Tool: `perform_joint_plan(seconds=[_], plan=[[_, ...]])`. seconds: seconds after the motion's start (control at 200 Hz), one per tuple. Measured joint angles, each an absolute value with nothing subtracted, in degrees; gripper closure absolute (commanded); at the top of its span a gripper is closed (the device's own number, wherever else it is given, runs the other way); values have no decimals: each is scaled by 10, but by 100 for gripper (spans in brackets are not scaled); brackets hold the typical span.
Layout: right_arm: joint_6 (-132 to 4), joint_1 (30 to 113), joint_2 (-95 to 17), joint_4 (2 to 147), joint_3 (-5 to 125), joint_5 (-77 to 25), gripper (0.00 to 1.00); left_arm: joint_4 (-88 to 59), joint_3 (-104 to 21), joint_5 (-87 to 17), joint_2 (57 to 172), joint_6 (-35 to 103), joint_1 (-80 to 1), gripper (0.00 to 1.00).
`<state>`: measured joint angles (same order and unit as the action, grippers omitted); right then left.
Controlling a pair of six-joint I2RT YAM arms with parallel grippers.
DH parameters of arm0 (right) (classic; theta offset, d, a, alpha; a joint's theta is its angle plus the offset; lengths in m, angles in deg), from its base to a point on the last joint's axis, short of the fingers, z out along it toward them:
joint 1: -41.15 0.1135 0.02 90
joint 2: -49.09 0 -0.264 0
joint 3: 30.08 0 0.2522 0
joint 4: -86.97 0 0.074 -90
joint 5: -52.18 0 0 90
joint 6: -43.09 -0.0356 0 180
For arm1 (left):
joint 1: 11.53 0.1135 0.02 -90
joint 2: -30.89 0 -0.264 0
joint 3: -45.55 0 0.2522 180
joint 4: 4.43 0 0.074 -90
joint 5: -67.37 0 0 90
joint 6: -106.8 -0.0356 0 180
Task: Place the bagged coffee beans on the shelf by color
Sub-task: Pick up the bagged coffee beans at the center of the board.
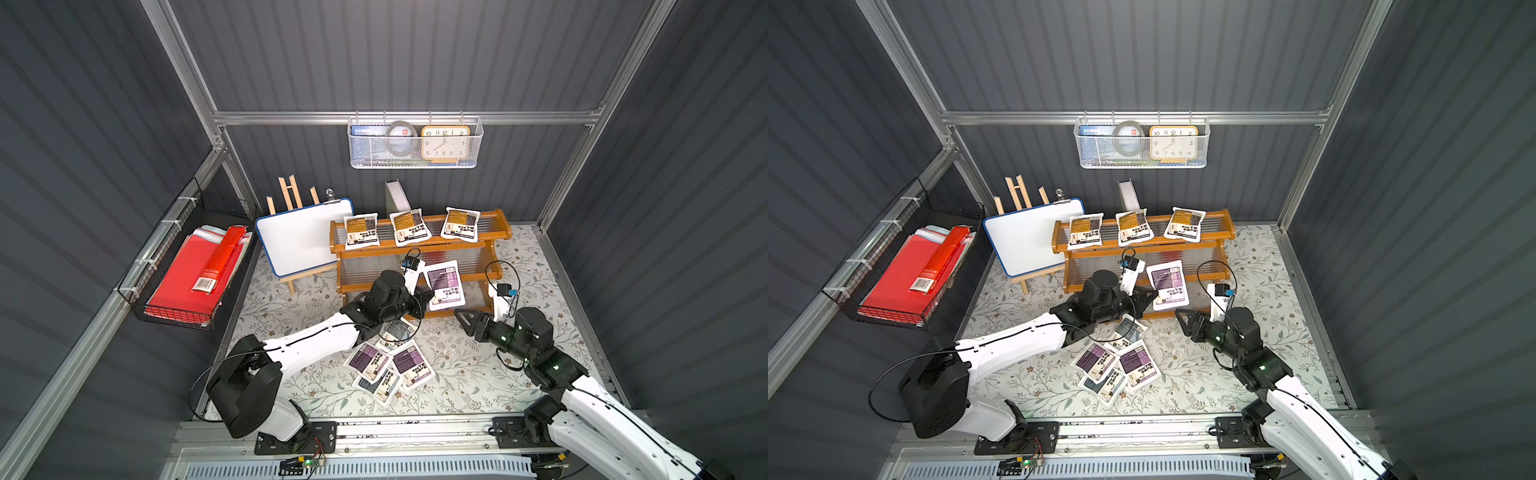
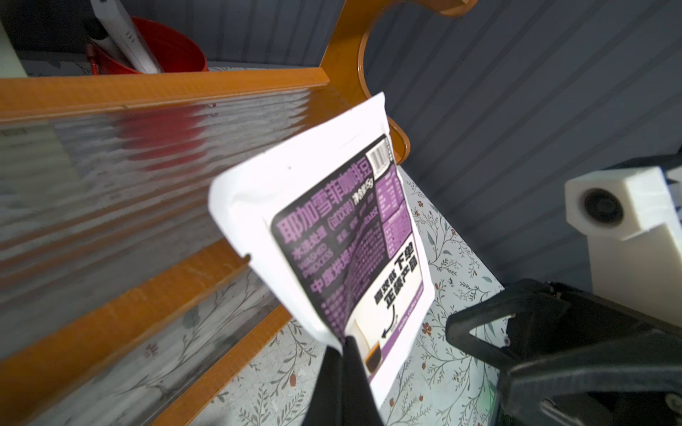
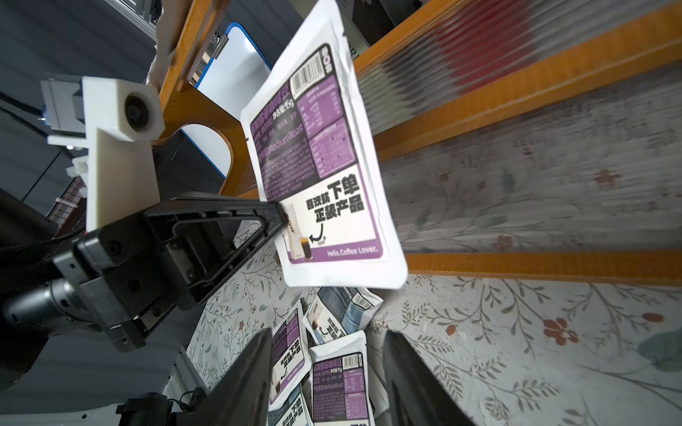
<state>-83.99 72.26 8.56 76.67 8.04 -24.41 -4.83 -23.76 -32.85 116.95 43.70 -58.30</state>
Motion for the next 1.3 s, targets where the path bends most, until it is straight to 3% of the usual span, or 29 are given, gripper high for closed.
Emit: perform_joint_plan(seconds=[0.465, 0.88, 1.121, 1.301], plan=[[-860, 718, -23, 888, 78, -228, 50, -37, -238, -335, 1185, 441, -582, 100], [-870, 718, -7, 915, 64, -215, 50, -13, -238, -316, 1184, 462, -579, 100], [-886, 714, -62, 972, 62, -215, 51, -12, -238, -331, 1184, 462, -579, 100], [-894, 707, -97, 1005, 70, -212, 61, -11, -238, -343, 1184, 463, -579, 100]])
